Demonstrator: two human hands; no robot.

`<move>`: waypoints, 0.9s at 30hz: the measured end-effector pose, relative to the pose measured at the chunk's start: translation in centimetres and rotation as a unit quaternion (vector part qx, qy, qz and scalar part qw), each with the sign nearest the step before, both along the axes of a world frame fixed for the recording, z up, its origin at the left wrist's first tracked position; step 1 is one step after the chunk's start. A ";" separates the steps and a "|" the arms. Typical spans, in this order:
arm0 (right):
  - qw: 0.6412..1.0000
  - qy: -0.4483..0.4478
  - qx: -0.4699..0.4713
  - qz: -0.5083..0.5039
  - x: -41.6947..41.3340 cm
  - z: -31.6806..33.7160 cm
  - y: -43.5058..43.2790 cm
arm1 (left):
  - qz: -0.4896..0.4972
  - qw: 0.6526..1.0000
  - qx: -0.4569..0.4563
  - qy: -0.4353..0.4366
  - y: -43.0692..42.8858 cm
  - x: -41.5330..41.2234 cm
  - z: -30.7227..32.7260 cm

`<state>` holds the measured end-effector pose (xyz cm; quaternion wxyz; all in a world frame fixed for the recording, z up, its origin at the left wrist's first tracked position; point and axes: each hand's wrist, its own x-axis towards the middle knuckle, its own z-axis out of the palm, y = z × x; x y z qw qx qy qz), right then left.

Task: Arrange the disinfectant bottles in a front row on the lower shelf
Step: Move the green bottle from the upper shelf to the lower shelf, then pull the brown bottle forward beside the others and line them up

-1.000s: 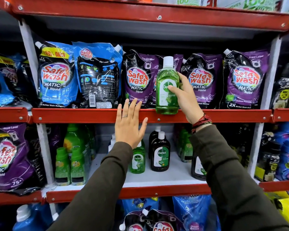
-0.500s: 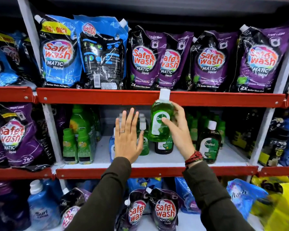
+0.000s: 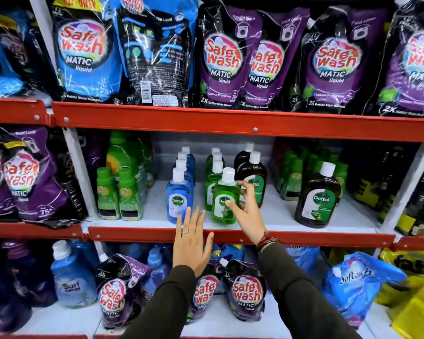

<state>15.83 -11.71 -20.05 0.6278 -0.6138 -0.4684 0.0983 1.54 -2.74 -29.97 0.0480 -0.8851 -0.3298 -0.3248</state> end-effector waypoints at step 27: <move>0.980 0.009 0.116 -0.163 5.3 -0.4 -2.8 | -0.007 1.000 0.005 0.020 -0.3 1.7 -0.9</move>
